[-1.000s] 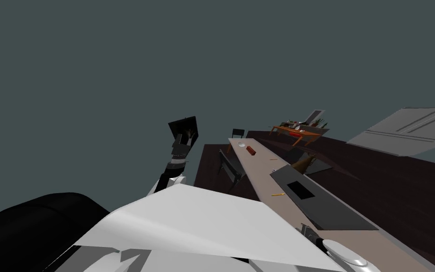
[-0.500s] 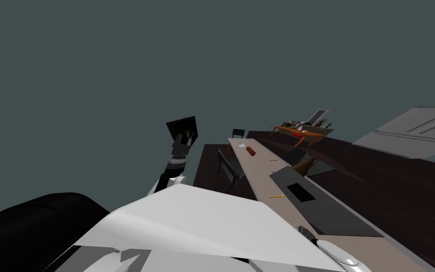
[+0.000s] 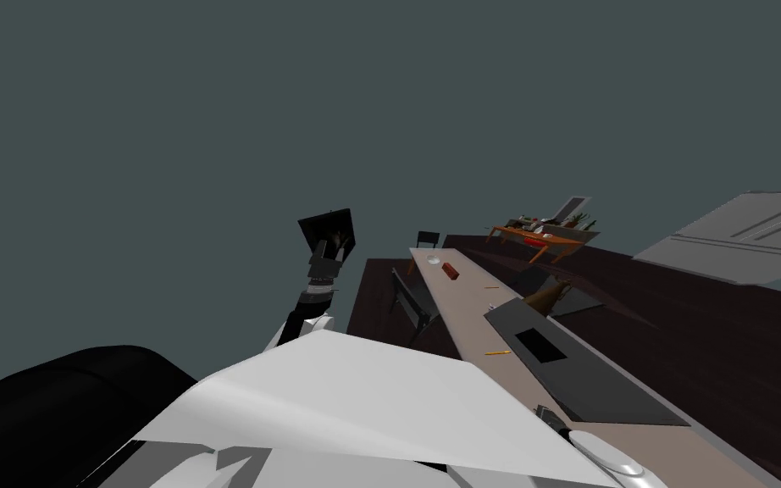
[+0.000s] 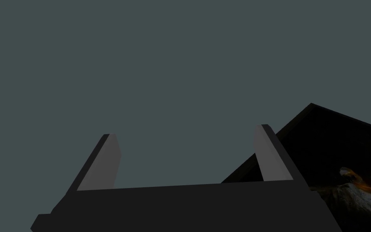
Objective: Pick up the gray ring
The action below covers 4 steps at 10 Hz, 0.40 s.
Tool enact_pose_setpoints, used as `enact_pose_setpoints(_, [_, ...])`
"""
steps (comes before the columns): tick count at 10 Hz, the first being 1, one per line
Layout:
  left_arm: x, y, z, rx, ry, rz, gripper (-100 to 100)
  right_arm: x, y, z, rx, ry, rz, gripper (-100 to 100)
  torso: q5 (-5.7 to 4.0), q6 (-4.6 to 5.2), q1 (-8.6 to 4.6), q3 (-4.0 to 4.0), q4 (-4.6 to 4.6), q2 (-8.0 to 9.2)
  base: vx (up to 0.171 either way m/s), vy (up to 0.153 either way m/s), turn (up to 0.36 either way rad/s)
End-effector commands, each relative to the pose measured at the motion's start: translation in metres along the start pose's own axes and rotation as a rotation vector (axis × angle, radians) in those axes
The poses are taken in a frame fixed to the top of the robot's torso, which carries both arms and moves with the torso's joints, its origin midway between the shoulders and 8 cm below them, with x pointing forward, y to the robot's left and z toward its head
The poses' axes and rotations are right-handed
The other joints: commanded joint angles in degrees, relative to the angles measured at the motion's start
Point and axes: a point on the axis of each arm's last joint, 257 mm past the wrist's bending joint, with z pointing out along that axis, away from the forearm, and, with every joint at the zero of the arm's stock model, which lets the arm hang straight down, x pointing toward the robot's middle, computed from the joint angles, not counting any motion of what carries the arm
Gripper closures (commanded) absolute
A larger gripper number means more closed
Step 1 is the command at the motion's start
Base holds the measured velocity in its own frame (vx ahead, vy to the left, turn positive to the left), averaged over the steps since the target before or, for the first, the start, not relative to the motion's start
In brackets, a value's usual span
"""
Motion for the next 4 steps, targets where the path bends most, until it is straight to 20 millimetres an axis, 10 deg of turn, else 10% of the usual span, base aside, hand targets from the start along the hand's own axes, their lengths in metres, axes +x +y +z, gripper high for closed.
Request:
enact_pose_setpoints(1, [0.0000, 0.0000, 0.0000, 0.000, 0.000, 0.000, 0, 0.0046, -0.0145, -0.0053, 0.000, -0.004, -0.009, 100, 0.00, 0.00, 0.00, 0.00, 0.00, 0.00, -0.021, 0.067, -0.086])
enact_pose_setpoints(3, [0.0000, 0.0000, 0.0000, 0.000, 0.000, 0.000, 0, 0.0061, -0.0170, -0.0065, 0.005, -0.002, -0.009, 100, 0.09, 0.05, 0.45, 0.05, 0.00, 0.10, -0.016, 0.092, -0.052])
enact_pose_setpoints(4, [0.0000, 0.0000, 0.0000, 0.000, 0.000, 0.000, 0, 0.0064, -0.0169, -0.0067, 0.002, -0.003, -0.010, 0, 0.07, 0.02, 0.30, 0.03, 0.00, 0.06, -0.003, 0.011, -0.001])
